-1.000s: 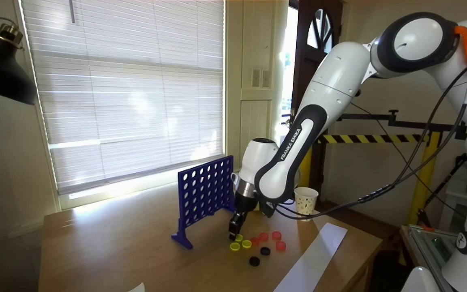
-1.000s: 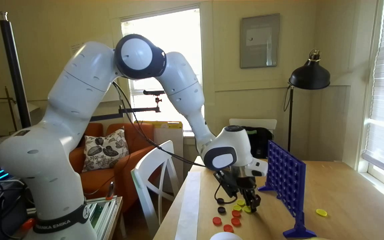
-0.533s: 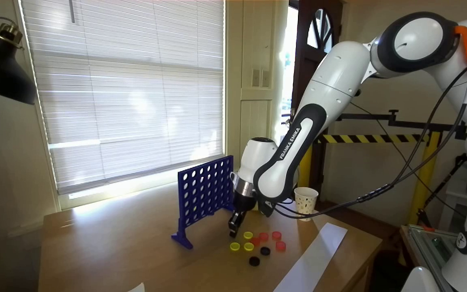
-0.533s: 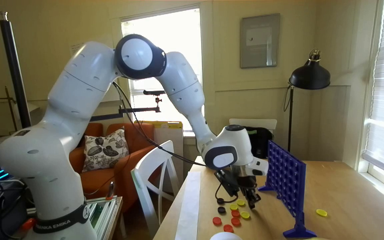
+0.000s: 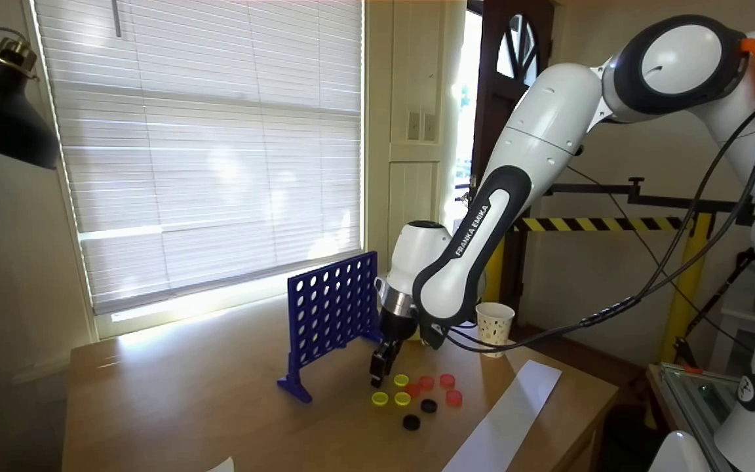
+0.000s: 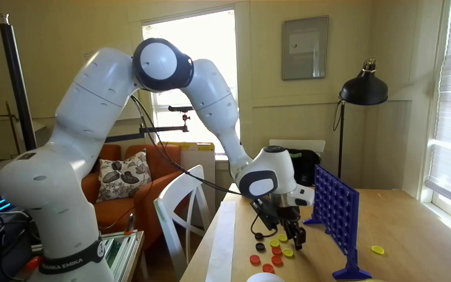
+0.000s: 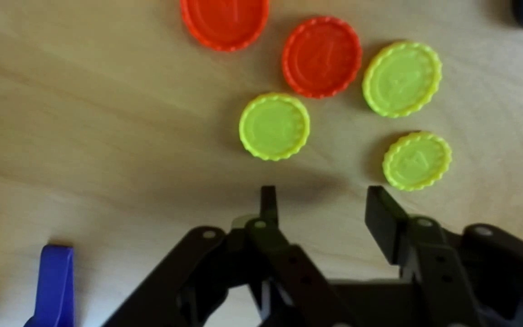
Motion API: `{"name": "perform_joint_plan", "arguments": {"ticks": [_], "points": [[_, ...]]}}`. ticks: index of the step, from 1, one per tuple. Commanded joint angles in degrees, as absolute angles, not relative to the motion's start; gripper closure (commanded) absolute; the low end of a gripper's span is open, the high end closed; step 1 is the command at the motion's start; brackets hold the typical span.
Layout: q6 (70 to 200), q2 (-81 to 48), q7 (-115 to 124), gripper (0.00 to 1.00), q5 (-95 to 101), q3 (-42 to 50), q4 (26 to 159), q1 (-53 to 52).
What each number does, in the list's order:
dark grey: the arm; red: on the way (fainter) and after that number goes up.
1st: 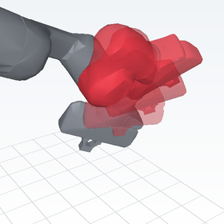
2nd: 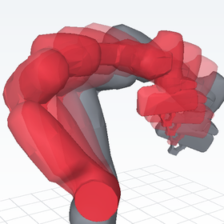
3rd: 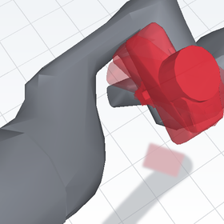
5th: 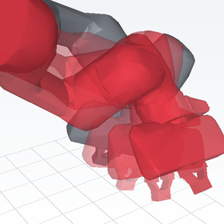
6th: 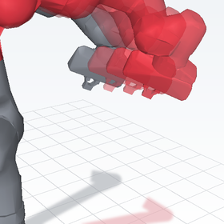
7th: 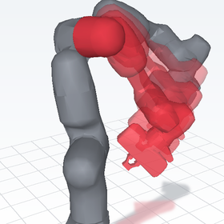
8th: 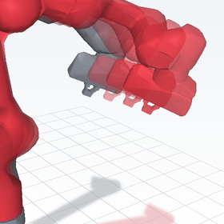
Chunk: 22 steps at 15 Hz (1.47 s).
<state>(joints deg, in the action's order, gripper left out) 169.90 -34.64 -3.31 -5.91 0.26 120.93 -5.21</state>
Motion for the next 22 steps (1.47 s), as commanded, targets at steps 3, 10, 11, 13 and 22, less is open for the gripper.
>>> {"name": "perform_joint_plan", "arguments": {"ticks": [3,10,11,13,22], "points": [[167.26,-30.85,0.33,0.02,-2.86,1.85,125.67,-6.91],[168.94,-30.62,4.57,0.0,0.66,7.6,127.18,-10.49],[168.97,-30.8,4.89,0.0,1.04,7.97,127.2,-10.67],[169.36,-31.39,5.17,0.0,1.37,7.99,127.09,-10.78],[171.55,-33.16,6.04,0.62,2.82,9.49,126.19,-12.91]]}}
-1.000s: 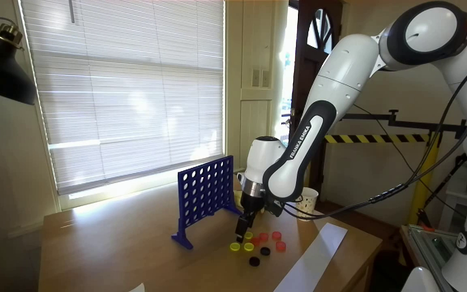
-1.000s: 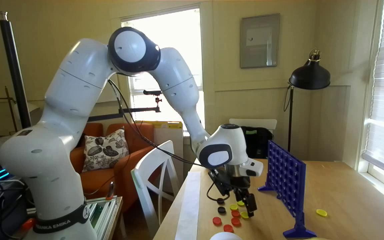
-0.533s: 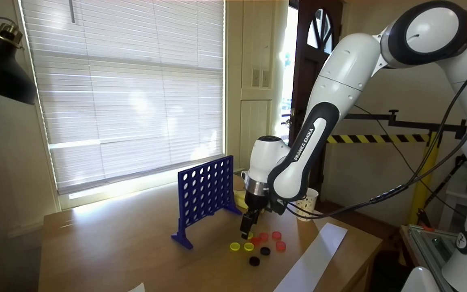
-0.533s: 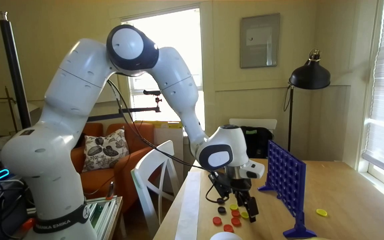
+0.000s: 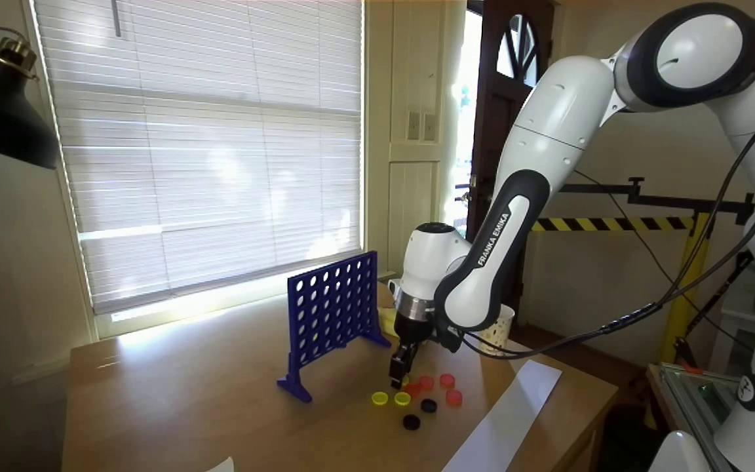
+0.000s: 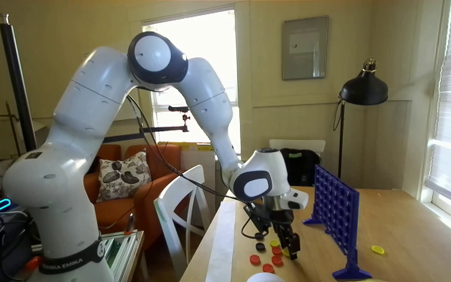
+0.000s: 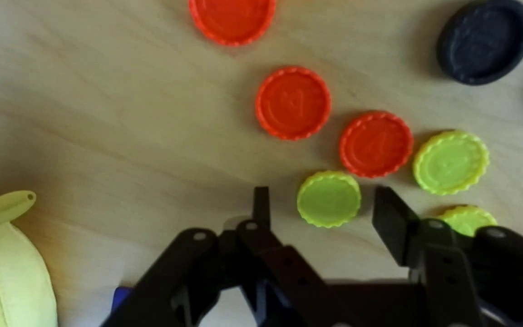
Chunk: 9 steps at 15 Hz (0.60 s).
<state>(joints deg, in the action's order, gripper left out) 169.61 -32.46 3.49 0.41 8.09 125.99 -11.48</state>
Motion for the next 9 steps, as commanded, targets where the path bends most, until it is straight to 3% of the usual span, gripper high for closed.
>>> {"name": "perform_joint_plan", "arguments": {"ticks": [1,4,9], "points": [[171.91,-33.25,6.07,0.7,2.89,9.73,126.17,-13.19],[172.89,-33.4,5.79,0.89,2.58,9.5,126.11,-13.3],[175.57,-31.02,5.45,0.9,1.98,8.98,127.47,-13.15]]}}
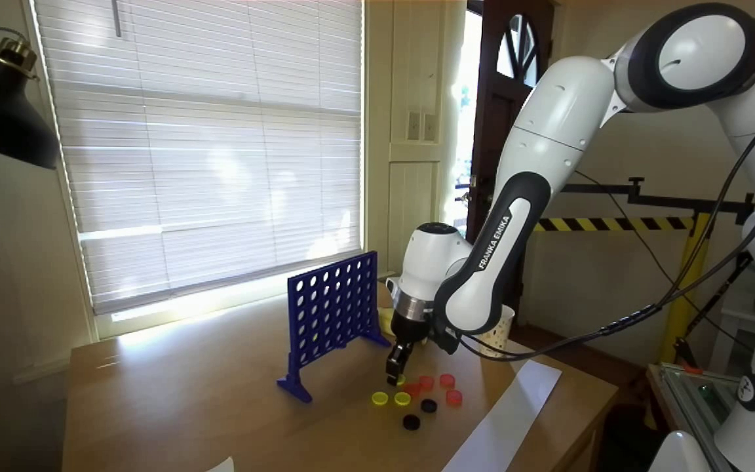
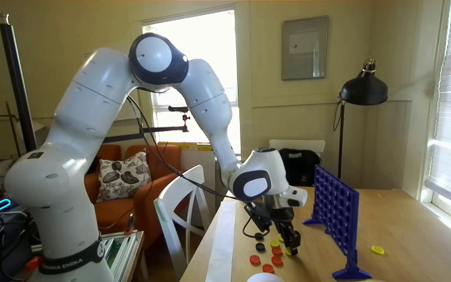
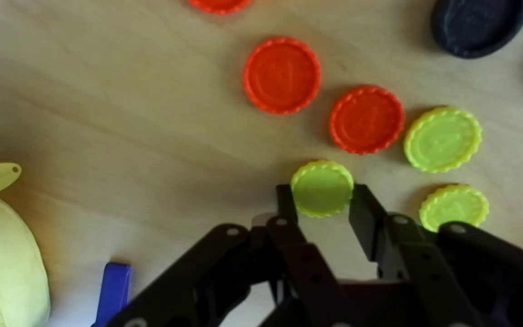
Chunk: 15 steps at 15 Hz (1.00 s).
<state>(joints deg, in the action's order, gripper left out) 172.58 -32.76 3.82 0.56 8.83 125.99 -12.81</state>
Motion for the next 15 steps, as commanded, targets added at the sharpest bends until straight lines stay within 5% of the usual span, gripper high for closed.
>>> {"name": "perform_joint_plan", "arguments": {"ticks": [1,15], "points": [[177.29,-29.21,5.75,0.9,2.43,10.27,128.65,-14.58],[197.26,-21.22,2.5,0.9,-5.63,58.99,139.27,-63.15]]}}
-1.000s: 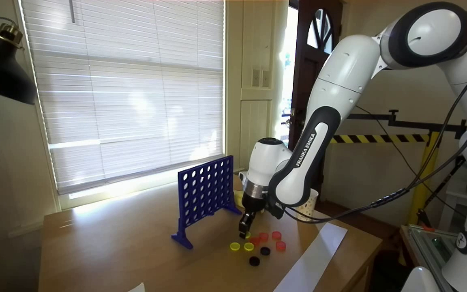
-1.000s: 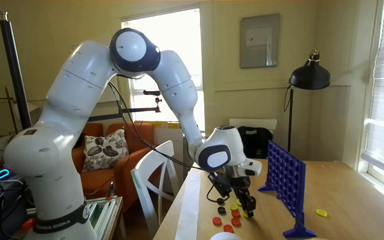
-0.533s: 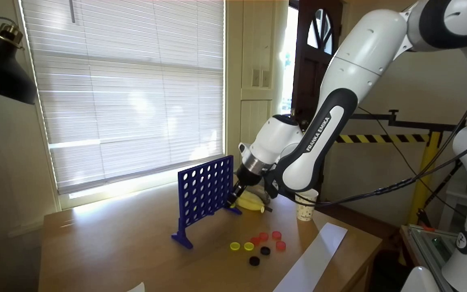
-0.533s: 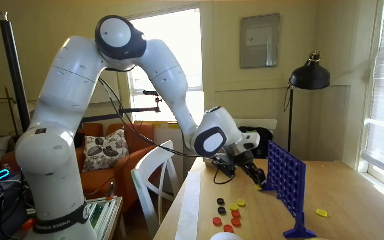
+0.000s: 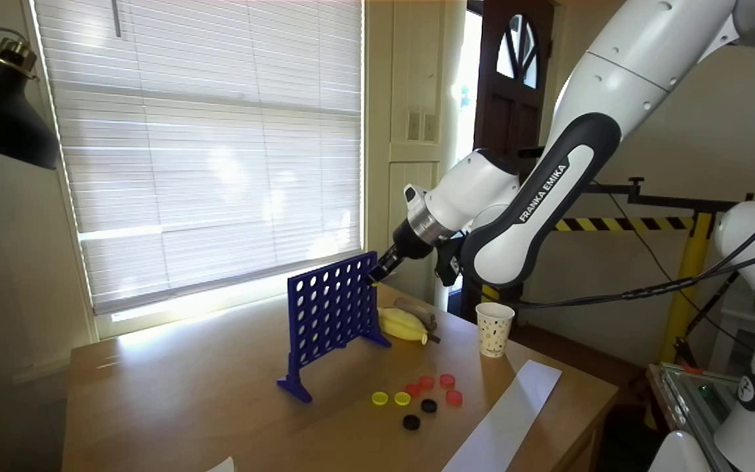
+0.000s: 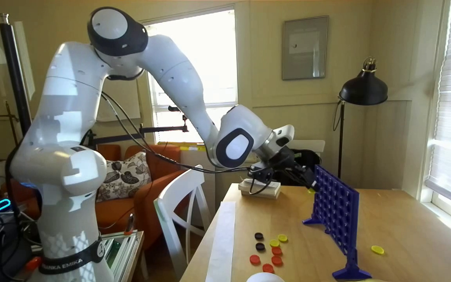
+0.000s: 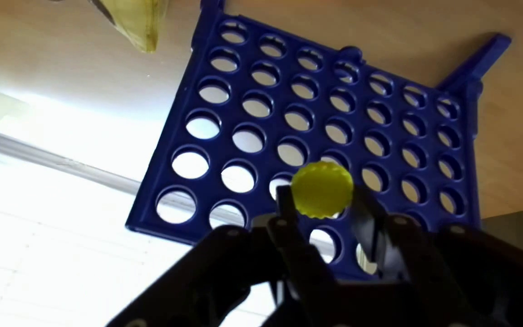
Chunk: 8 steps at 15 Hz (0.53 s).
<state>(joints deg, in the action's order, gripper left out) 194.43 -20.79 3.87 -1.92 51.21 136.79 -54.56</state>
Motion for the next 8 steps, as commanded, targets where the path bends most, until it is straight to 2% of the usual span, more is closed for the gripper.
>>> {"name": "perform_joint_plan", "arguments": {"ticks": [1,8], "points": [[198.18,-21.74,2.67,0.9,-6.86,61.74,140.01,-66.32],[202.54,-23.77,3.57,0.9,-13.45,75.84,144.84,-81.39]]}}
